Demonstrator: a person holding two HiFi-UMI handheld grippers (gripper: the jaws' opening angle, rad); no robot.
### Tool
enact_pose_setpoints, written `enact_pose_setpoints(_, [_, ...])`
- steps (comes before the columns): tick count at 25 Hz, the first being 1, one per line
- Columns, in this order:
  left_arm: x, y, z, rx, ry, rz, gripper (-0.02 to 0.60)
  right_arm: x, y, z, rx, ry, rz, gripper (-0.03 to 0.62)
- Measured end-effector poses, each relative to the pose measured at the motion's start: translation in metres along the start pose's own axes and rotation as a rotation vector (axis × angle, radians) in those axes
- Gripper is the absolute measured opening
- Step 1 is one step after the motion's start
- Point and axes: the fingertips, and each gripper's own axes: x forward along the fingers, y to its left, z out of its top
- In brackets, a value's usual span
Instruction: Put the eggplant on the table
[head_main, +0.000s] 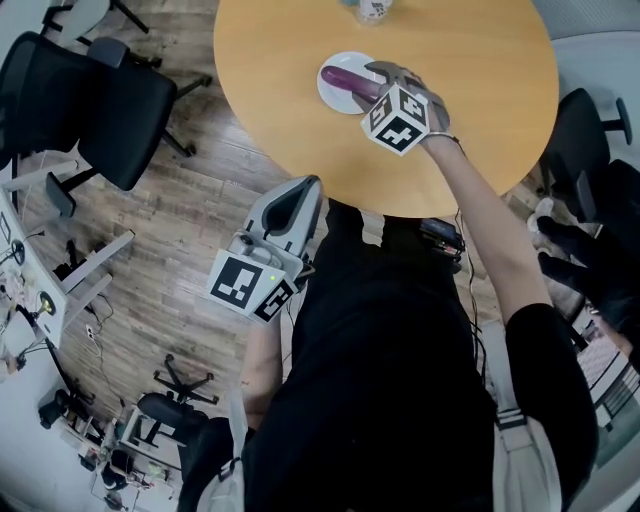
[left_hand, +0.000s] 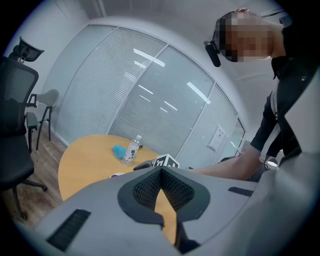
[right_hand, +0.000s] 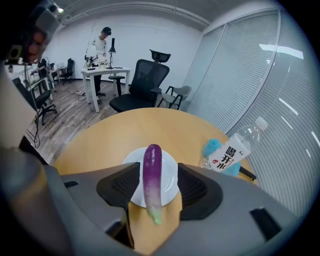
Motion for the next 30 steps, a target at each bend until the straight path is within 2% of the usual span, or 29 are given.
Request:
enact_pose_setpoints(4, [0.007, -0.013, 0.006, 0.03, 0.004, -0.021, 0.012, -0.031, 0.0, 0.005, -0.074, -0.053, -0.036, 0.242])
enact_pose_setpoints(8, [0.015, -0.023, 0.008, 0.057, 0.013, -0.045, 0.012, -0.06, 0.004, 0.006, -0.097, -0.095, -0.055, 0.242])
enact_pose_setpoints(15, [0.027, -0.043, 0.011, 0.085, 0.024, -0.096, 0.012, -0.11, 0.006, 0.014, -0.103, -0.163, -0.098, 0.208])
enact_pose_setpoints(17, [0.032, -0.047, 0.01, 0.094, 0.027, -0.109, 0.012, -0.123, 0.007, 0.015, -0.104, -0.188, -0.116, 0.181])
enact_pose_setpoints(21, [0.039, -0.055, 0.01, 0.105, 0.034, -0.133, 0.012, -0.152, 0.011, 0.02, -0.092, -0.229, -0.129, 0.173])
enact_pose_setpoints(24, [0.045, -0.061, 0.012, 0.114, 0.038, -0.15, 0.011, -0.176, 0.01, 0.022, -0.079, -0.265, -0.156, 0.107])
enact_pose_setpoints(30, [0.052, -0.065, 0.018, 0.136, 0.035, -0.178, 0.012, -0.207, 0.008, 0.028, -0.04, -0.31, -0.218, 0.047])
